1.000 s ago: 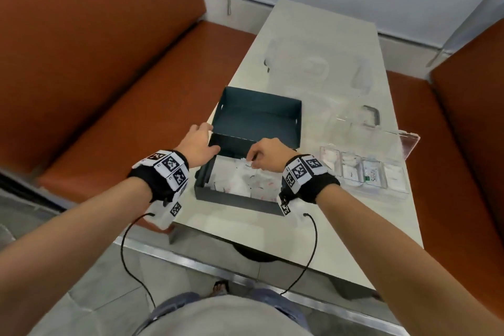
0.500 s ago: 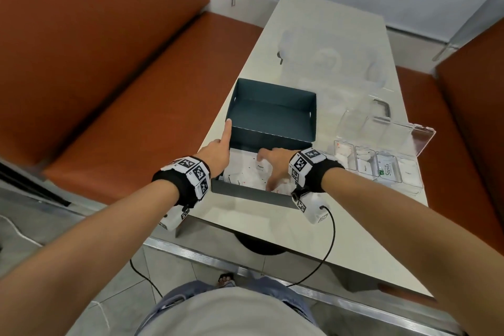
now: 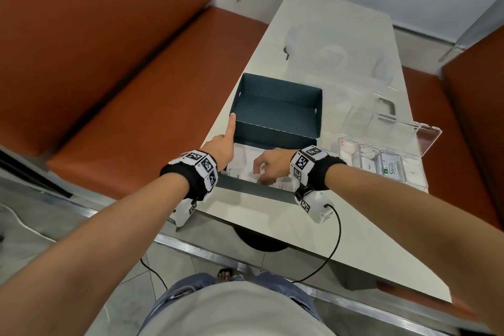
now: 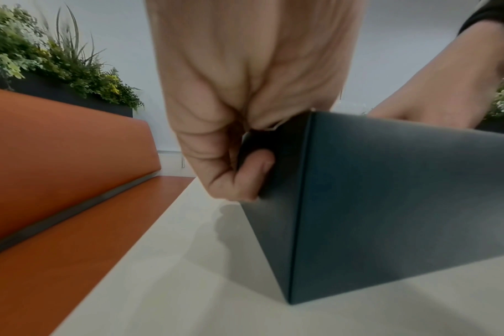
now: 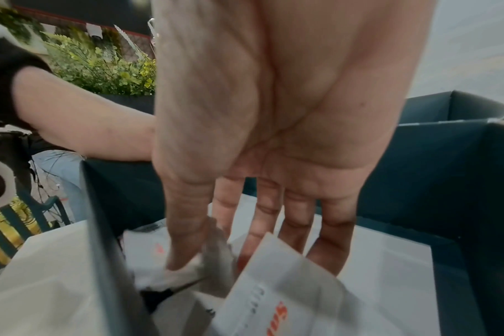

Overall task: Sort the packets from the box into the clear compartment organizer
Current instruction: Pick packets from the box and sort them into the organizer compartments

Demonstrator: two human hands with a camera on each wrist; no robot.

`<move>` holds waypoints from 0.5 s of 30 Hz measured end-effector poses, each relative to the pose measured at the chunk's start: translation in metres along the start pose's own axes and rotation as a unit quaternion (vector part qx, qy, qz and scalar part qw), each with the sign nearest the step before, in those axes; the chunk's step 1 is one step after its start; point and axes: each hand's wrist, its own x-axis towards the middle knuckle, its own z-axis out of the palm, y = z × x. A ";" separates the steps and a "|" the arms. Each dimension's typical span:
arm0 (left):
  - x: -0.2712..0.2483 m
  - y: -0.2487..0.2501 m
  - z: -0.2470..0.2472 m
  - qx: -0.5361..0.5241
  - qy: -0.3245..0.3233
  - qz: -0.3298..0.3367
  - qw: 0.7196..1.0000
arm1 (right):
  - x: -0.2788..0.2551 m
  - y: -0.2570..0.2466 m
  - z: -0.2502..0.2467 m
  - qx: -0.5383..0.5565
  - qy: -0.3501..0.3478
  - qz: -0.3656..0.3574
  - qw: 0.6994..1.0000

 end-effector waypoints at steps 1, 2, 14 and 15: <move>0.000 0.000 0.000 0.001 0.001 -0.001 1.000 | -0.001 -0.003 0.000 0.001 -0.006 -0.005 1.000; 0.000 0.000 0.000 0.002 0.003 0.000 1.000 | -0.002 -0.006 0.001 -0.001 -0.011 -0.006 1.000; -0.002 0.003 0.000 0.033 -0.001 0.000 0.999 | -0.005 -0.030 0.010 0.090 -0.005 -0.044 0.995; -0.002 0.004 -0.001 0.035 -0.001 -0.001 0.999 | -0.005 -0.031 0.009 0.094 -0.007 -0.043 0.995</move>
